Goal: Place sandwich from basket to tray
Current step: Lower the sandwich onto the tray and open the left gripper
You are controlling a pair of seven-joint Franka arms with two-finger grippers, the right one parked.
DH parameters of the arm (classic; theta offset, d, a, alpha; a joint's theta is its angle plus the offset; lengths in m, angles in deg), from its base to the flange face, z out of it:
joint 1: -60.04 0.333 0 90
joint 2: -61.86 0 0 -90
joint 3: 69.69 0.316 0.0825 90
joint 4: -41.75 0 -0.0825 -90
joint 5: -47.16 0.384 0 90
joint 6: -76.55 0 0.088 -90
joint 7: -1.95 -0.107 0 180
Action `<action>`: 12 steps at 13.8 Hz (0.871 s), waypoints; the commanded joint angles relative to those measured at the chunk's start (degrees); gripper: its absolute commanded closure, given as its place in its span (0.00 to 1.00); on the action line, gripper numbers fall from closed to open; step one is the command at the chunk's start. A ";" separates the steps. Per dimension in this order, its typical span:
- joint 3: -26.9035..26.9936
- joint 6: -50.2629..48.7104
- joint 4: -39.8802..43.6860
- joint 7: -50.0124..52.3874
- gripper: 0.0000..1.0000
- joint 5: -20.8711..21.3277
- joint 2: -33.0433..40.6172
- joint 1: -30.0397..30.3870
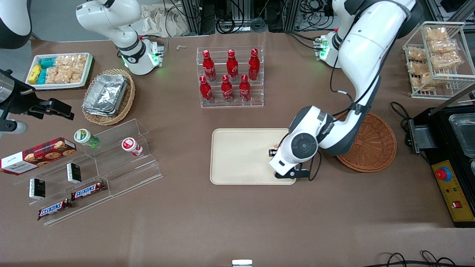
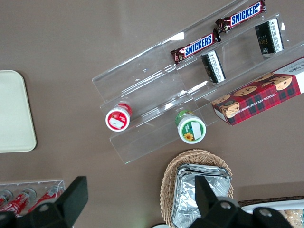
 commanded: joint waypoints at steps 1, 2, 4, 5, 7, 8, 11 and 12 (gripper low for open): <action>-0.18 -5.80 -0.56 0.69 0.00 -0.41 6.98 4.81; -0.09 -7.82 -0.56 0.78 0.00 -0.32 9.18 5.26; 1.04 -10.99 -0.30 0.86 0.00 -0.32 12.70 7.53; 1.05 -12.66 -0.29 -0.09 0.00 -0.32 14.98 9.12; 1.23 -16.09 0.84 -0.45 0.00 0.46 18.24 11.58; 1.23 -18.02 2.59 -1.50 0.00 0.91 18.51 12.46; 1.23 -22.51 5.68 -11.67 0.00 2.84 19.13 16.41; 1.31 -23.22 5.68 -14.92 0.00 2.84 20.17 17.39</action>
